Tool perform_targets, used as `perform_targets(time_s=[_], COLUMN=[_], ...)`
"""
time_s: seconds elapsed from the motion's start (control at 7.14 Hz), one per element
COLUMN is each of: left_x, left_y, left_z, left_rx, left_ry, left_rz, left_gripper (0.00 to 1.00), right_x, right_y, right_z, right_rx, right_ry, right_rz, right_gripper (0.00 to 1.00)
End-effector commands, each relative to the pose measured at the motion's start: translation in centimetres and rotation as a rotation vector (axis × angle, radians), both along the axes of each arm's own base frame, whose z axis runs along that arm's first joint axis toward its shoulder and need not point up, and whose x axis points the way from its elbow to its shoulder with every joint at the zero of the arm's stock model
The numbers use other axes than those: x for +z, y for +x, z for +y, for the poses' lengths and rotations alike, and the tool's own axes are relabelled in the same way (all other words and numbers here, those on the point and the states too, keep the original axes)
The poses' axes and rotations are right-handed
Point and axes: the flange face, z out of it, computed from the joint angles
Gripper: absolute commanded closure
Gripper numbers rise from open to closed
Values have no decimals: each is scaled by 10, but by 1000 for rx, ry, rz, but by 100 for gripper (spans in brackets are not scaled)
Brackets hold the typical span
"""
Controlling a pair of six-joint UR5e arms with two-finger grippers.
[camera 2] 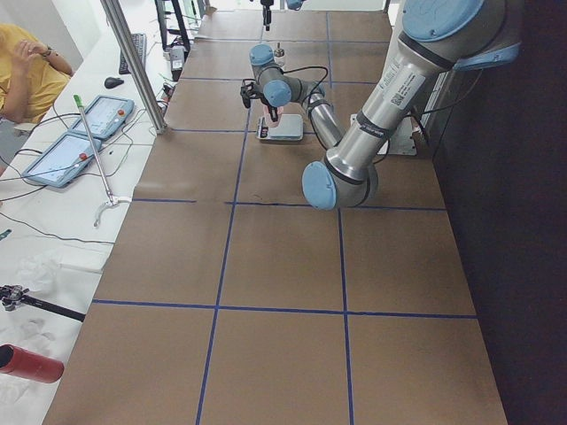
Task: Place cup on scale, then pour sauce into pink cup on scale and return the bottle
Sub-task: 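Carry the pink cup with the left gripper onto the scale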
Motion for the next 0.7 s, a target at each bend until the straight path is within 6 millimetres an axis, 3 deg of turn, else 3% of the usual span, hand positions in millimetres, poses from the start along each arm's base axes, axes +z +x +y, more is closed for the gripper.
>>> perform_targets(time_s=[0.0,0.14,0.42,0.56], left_x=[-34,-41,-24,-25], left_y=[58,75,83,81], left_z=[-10,-18,-13,-12], left_rx=[-31,-35,-48,-49], left_ry=[-127,-149,-142,-139], left_rz=[-34,-54,-86,-84], left_gripper=[100,100,100,100], right_x=[4,4,5,6], right_y=[-4,-5,-6,-6], right_z=[8,8,8,9], right_rx=[11,7,8,8], right_ry=[4,5,3,0], right_rz=[-11,-10,-7,-6], right_gripper=[0,0,0,0])
